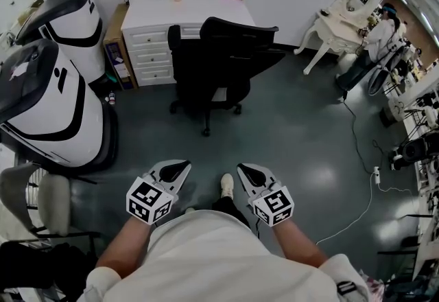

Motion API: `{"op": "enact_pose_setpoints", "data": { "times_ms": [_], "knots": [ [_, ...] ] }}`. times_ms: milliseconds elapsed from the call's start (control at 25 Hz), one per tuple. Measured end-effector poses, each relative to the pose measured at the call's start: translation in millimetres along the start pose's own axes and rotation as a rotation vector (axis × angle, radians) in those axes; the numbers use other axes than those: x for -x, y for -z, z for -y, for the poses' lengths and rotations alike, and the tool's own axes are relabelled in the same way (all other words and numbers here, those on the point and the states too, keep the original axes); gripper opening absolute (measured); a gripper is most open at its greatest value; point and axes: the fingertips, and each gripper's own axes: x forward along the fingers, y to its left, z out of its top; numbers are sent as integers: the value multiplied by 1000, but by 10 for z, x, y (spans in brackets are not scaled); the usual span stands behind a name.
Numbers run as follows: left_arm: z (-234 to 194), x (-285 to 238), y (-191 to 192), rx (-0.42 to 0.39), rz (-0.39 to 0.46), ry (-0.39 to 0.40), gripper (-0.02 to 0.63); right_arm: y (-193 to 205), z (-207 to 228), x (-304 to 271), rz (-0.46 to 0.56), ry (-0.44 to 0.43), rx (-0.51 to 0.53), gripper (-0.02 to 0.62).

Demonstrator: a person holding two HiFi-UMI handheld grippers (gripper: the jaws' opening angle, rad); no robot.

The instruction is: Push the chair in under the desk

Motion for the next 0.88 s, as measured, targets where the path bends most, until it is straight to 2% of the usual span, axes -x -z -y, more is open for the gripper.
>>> {"op": "enact_pose_setpoints", "data": {
  "times_ms": [880],
  "knots": [
    [173, 36, 71, -6, -13, 32, -3, 6, -137, 129, 14, -9, -5, 5]
  ]
}}
